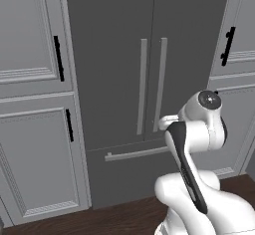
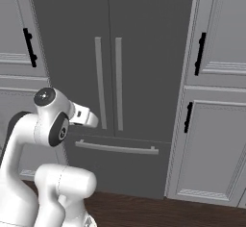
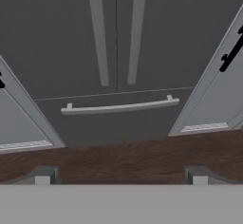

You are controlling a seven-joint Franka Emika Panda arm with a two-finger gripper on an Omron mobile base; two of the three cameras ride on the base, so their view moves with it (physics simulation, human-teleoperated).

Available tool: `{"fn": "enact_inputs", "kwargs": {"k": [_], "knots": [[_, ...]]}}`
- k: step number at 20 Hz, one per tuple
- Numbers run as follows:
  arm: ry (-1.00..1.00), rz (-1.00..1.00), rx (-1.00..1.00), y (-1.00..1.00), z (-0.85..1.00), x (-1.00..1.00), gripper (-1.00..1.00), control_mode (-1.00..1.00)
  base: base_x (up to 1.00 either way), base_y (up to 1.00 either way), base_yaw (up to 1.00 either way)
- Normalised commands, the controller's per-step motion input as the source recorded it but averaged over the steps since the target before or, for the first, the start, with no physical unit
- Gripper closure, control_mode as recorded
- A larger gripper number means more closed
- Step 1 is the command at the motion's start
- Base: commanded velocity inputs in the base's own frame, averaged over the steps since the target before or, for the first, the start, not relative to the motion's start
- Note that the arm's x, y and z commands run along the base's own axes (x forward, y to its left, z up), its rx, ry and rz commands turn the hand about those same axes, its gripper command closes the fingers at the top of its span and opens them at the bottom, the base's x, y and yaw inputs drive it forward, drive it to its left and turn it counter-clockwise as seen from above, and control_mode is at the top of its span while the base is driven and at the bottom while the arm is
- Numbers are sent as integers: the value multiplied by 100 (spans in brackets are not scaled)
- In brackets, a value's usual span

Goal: Grab a lemon wedge from the fridge and one ice cube from the ice bowl, and put them in the glass of lemonade.

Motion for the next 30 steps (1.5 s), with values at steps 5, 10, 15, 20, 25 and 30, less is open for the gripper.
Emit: {"fn": "enact_inputs", "kwargs": {"k": [5, 10, 15, 20, 25, 30], "knots": [[-8, 0, 0, -9, 16, 1, -100, -100, 0, 0, 0], [-8, 0, 0, -9, 20, 0, -100, -100, 0, 0, 0], [-8, 0, 0, 0, 15, 0, -100, -100, 0, 0, 0], [-6, 0, 0, 0, 12, 0, -100, -100, 0, 0, 0], [-5, 0, 0, 0, 9, 2, -100, -100, 0, 0, 0], [0, 0, 0, 0, 0, 17, -100, -100, 0, 0, 0]]}}
